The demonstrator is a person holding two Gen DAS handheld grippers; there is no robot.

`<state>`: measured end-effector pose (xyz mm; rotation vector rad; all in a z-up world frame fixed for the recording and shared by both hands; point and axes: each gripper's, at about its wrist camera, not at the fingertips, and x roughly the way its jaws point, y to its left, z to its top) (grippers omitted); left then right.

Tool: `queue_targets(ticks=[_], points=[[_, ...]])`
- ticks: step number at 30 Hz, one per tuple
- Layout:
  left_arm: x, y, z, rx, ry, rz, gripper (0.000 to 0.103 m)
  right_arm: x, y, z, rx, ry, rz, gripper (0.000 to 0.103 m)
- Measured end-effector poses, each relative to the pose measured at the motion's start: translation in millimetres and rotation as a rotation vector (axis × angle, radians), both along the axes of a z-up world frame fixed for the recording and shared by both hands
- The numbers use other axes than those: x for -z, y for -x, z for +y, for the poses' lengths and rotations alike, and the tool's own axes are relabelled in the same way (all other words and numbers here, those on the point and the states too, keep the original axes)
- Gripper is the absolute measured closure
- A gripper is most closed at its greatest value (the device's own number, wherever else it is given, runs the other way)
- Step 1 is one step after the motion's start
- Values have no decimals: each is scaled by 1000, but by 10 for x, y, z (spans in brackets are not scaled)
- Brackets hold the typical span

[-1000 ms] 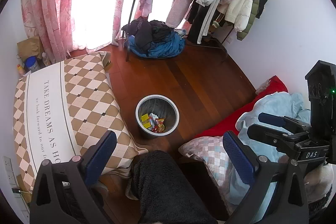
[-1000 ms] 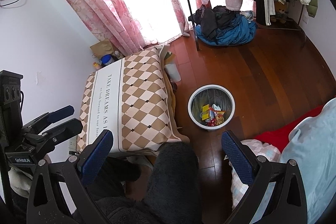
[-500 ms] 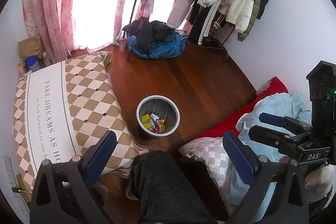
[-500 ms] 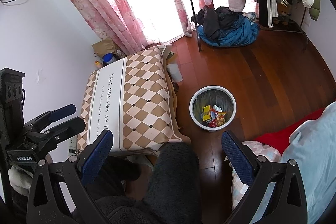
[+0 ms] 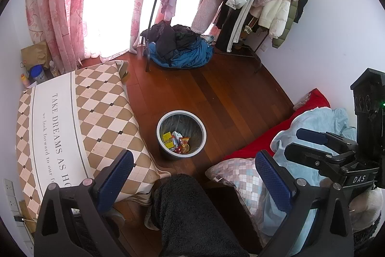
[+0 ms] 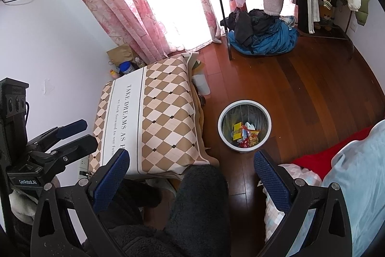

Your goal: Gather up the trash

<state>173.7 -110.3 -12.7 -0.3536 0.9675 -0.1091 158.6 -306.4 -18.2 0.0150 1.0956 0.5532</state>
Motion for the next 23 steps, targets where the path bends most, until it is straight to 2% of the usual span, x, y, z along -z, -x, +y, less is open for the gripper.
queue_targets(ticks=[23], points=[[-16, -19, 46, 0, -2, 1, 0, -11, -39, 89, -17, 1, 3, 0]])
